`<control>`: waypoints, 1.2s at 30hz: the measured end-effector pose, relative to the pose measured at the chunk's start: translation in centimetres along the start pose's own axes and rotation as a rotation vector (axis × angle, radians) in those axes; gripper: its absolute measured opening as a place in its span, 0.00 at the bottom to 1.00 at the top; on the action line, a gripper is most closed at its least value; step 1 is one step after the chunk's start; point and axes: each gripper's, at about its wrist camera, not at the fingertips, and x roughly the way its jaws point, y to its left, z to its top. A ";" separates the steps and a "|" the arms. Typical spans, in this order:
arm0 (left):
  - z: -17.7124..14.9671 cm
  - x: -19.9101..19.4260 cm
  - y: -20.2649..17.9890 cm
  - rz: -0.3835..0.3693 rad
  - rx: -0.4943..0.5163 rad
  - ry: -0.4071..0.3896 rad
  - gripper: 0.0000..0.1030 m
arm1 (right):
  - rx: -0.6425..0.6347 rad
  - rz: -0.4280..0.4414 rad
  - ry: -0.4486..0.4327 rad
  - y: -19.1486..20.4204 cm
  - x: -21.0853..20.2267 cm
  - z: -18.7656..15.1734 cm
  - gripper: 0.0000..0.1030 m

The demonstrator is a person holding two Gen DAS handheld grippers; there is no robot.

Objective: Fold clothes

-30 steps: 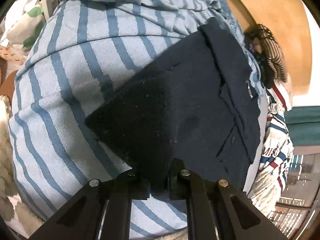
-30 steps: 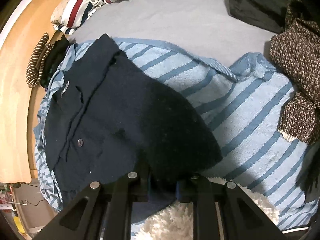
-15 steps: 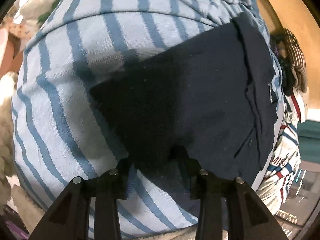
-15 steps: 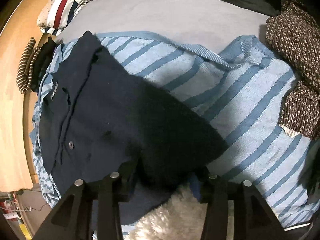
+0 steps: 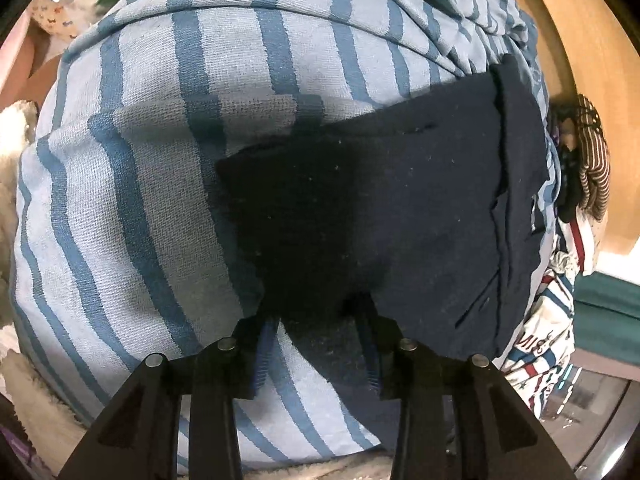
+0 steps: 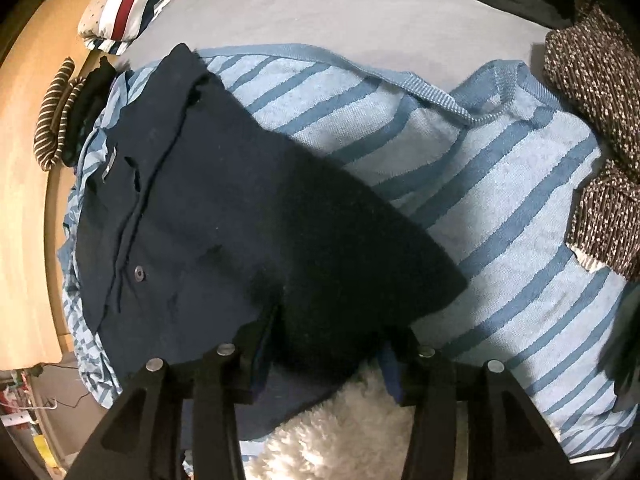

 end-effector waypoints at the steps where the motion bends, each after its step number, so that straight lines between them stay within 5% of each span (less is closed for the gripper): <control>1: -0.1 0.1 -0.1 0.008 0.005 0.000 0.38 | -0.003 -0.002 -0.002 0.0 0.1 0.0 0.49; 10: -0.6 0.3 -0.4 0.030 0.026 0.000 0.38 | 0.037 0.029 -0.034 -0.9 0.2 0.2 0.50; 15: -1.6 -2.1 -0.7 0.048 0.026 -0.112 0.38 | 0.057 0.026 -0.084 -1.1 -0.5 0.0 0.52; 20: -1.7 -5.2 -0.9 0.008 -0.014 -0.227 0.38 | 0.106 0.085 -0.229 -2.8 -2.7 -1.2 0.70; 26: -0.7 -6.2 -0.4 -0.028 -0.047 -0.219 0.38 | 0.187 0.141 -0.274 -4.0 -2.9 -0.7 0.71; 31: -0.5 -4.1 -1.4 -0.012 -0.062 -0.194 0.38 | 0.183 0.105 -0.256 -2.9 -2.8 -0.9 0.71; 36: -1.6 -6.1 -2.2 -0.035 0.026 -0.313 0.38 | 0.169 0.070 -0.362 -3.0 -4.5 -1.9 0.71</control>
